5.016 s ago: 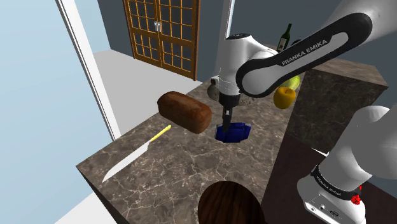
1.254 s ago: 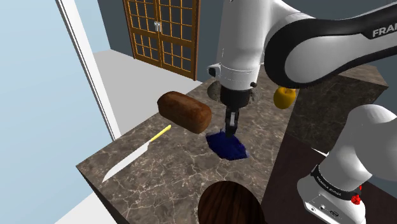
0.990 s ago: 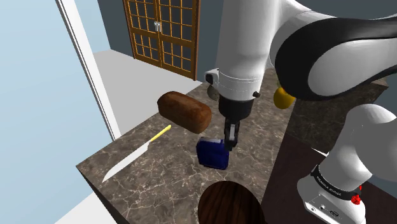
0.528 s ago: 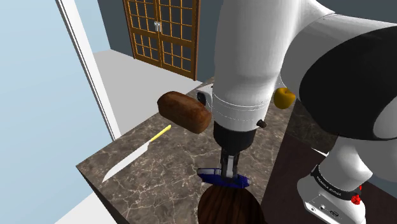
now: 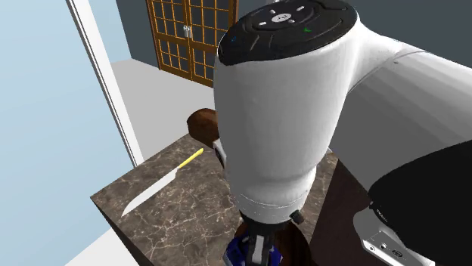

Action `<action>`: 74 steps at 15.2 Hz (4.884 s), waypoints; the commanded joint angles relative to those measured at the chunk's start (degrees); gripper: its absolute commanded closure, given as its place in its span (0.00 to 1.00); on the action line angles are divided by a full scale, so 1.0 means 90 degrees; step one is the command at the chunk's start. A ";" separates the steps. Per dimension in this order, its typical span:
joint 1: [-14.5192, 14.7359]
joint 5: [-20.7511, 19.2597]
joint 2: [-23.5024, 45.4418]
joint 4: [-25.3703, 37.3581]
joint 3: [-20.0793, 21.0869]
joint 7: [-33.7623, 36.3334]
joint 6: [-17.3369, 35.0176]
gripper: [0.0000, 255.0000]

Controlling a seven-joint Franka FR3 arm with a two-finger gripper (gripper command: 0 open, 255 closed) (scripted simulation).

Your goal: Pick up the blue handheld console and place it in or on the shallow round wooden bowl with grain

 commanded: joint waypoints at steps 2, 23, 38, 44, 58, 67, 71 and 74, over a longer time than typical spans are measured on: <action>0.0281 -0.2382 0.2402 0.1699 0.1006 0.3344 -0.1624 0.00; 0.2879 -0.3967 0.5697 0.4562 -0.0533 0.6119 -0.4471 0.00; 0.2881 -0.3905 0.5511 0.4714 -0.0480 0.6002 -0.4754 1.00; 0.2909 -0.3852 0.5322 0.4956 -0.0432 0.5853 -0.5118 1.00; 0.2652 -0.3290 0.4179 0.4584 -0.0088 0.5738 -0.5733 1.00; 0.2510 -0.3181 0.4124 0.3902 -0.0070 0.5952 -0.5156 1.00; 0.2493 -0.3211 0.4229 0.3691 -0.0099 0.6055 -0.4885 1.00; 0.2488 -0.3242 0.4322 0.3552 -0.0125 0.6132 -0.4689 1.00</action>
